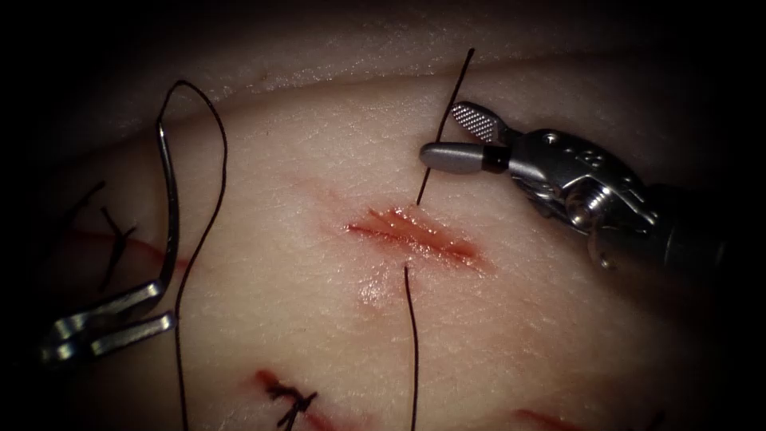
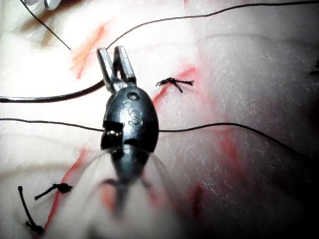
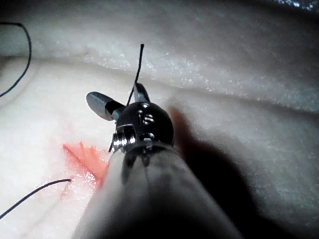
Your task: Wound Closure
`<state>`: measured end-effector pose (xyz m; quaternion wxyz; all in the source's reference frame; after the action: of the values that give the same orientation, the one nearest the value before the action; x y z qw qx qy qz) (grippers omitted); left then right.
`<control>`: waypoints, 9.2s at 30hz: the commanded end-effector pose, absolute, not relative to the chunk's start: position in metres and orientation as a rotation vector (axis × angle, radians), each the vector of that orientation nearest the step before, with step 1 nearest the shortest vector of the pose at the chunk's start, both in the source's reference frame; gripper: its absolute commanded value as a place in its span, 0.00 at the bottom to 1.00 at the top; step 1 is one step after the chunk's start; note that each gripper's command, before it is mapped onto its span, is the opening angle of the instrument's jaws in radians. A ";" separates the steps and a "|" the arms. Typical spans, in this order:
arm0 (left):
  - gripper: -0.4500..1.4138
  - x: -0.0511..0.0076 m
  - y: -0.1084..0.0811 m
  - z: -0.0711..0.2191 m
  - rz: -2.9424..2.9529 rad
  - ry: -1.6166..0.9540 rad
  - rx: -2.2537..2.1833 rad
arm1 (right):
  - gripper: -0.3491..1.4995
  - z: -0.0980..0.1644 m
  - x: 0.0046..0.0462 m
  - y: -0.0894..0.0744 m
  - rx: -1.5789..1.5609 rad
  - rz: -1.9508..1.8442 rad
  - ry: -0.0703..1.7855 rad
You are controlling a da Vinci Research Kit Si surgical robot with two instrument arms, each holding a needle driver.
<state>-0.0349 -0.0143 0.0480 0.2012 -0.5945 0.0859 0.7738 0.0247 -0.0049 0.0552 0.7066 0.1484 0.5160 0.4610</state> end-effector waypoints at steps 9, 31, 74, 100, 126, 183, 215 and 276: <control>0.00 -0.0355 -0.014 0.048 2.161 0.235 -1.664 | 0.11 0.058 0.0261 -0.003 0.315 1.026 1.151; 0.78 -0.0338 -0.011 0.053 2.120 0.258 -1.507 | 0.98 0.053 0.0236 -0.005 0.221 0.956 1.390; 0.74 -0.0491 -0.014 0.056 2.690 0.592 -1.871 | 0.88 0.047 0.0177 -0.014 0.102 0.463 1.203; 0.69 -0.0535 -0.021 0.057 2.858 0.585 -2.144 | 0.91 0.049 0.0171 -0.016 0.111 0.448 1.197; 0.00 -0.0521 -0.016 0.055 2.936 0.534 -2.158 | 0.83 0.048 0.0215 -0.018 0.004 0.129 1.193; 0.77 -0.0517 -0.015 0.053 2.784 0.640 -2.118 | 0.00 0.052 0.0276 -0.013 -0.183 -0.266 1.200; 0.60 -0.0503 -0.016 0.051 2.808 0.694 -2.131 | 0.00 0.054 0.0281 -0.011 -0.172 -0.259 1.194; 0.00 -0.0393 -0.012 0.049 2.983 0.864 -1.844 | 0.77 0.042 0.0208 -0.008 0.110 0.104 1.264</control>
<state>-0.0386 -0.0124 0.0486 -0.2353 -0.4938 0.2344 0.8037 0.0201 -0.0083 0.0420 0.8037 0.0531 0.5909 0.0463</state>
